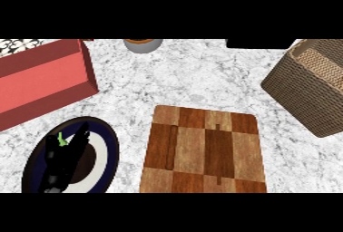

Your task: Pick the lemon from the cutting board and place it in the basket

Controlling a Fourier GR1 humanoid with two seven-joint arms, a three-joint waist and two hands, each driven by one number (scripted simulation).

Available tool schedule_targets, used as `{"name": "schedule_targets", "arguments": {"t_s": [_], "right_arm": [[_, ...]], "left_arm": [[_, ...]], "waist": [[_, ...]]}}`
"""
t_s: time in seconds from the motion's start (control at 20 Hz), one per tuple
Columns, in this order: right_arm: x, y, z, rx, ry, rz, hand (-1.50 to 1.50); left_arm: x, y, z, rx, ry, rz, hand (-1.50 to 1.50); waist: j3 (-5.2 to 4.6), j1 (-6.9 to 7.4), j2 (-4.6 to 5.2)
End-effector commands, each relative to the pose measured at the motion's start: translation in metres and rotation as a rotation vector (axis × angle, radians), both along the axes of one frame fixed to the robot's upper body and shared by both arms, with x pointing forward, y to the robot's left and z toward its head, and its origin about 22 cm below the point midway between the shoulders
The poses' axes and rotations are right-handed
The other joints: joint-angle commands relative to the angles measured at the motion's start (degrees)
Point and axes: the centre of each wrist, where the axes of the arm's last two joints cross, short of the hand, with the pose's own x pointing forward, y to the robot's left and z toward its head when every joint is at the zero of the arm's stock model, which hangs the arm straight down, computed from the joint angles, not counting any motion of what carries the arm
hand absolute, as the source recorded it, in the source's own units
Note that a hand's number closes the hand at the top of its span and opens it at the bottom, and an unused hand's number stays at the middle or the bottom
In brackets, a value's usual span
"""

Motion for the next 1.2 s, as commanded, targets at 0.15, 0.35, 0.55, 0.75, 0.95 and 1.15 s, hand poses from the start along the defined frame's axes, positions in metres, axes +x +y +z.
{"name": "schedule_targets", "arguments": {"t_s": [0.15, 0.35, 0.55, 0.75, 0.95, 1.15], "right_arm": [[0.040, -0.002, -0.006, -0.062, 0.004, -0.056, 1.50], [0.067, 0.007, -0.022, -0.057, 0.022, -0.028, 1.50], [0.091, 0.009, -0.050, 0.002, 0.066, -0.038, 1.50], [0.097, -0.004, -0.081, 0.163, 0.150, -0.047, 1.50], [0.109, -0.003, -0.084, 0.153, 0.166, -0.004, 1.50], [0.115, 0.002, -0.119, 0.158, 0.153, -0.033, 1.50]], "left_arm": [[0.000, 0.007, -0.014, -0.012, 0.070, -0.003, 0.00], [-0.005, 0.011, -0.020, -0.010, 0.078, -0.003, 0.00], [-0.008, -0.001, -0.015, -0.010, 0.076, -0.015, 0.00], [-0.010, 0.009, -0.013, -0.013, 0.068, -0.005, 0.00], [0.002, 0.003, -0.014, -0.004, 0.072, -0.004, 0.00], [0.007, 0.002, -0.007, -0.010, 0.069, -0.022, 0.00]], "waist": [[-0.28, 1.57, 0.75], [-0.28, 1.19, 0.62], [-0.24, 1.25, 0.57], [-0.20, 1.34, 0.65], [-0.20, 0.78, 0.67], [-0.12, 1.28, 1.02]]}}
